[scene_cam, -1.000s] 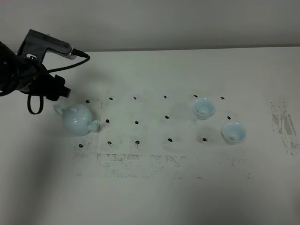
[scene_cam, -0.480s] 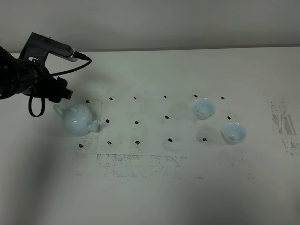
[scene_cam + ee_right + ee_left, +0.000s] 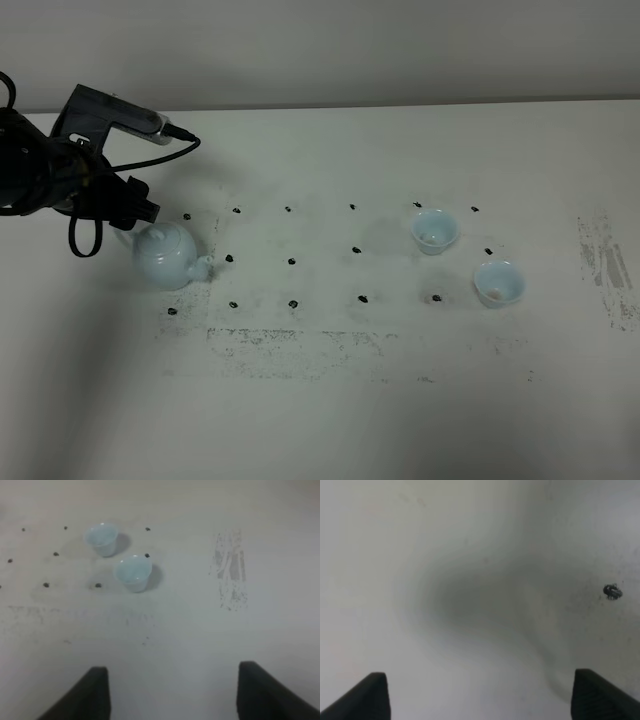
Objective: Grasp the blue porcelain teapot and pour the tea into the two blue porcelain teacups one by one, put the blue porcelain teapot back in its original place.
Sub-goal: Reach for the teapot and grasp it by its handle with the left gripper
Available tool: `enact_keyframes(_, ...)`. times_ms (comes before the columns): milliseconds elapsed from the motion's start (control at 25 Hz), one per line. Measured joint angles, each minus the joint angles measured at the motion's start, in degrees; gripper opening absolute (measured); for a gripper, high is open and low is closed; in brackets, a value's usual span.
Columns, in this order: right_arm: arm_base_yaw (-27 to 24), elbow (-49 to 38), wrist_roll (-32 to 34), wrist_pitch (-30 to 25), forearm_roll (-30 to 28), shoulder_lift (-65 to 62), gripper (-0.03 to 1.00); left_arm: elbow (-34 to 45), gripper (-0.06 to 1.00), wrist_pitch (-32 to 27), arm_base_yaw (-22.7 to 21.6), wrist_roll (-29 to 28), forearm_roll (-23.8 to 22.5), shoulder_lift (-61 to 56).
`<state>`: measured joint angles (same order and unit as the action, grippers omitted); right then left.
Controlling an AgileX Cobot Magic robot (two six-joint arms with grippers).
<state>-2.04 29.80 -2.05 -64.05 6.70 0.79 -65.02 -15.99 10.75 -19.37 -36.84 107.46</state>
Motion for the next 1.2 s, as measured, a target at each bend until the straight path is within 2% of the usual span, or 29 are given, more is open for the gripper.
enact_keyframes(320, 0.0, 0.0, 0.0, 0.0, 0.0, 0.0, 0.52, 0.0, 0.7, -6.46, -0.05, 0.05, 0.85, 0.0)
enact_keyframes(720, 0.0, 0.0, 0.0, 0.0, 0.0, 0.0, 0.52, 0.0, 0.7, -9.08, -0.05, 0.05, 3.45, 0.0)
enact_keyframes(1000, 0.0, 0.0, 0.0, 0.0, 0.0, 0.0, 0.52, 0.0, 0.7, -14.7, -0.05, -0.69, 3.89, -0.06)
enact_keyframes(1200, 0.0, 0.0, 0.0, 0.0, 0.0, 0.0, 0.52, 0.0, 0.69, -16.49, -0.05, -2.27, 4.01, -1.9)
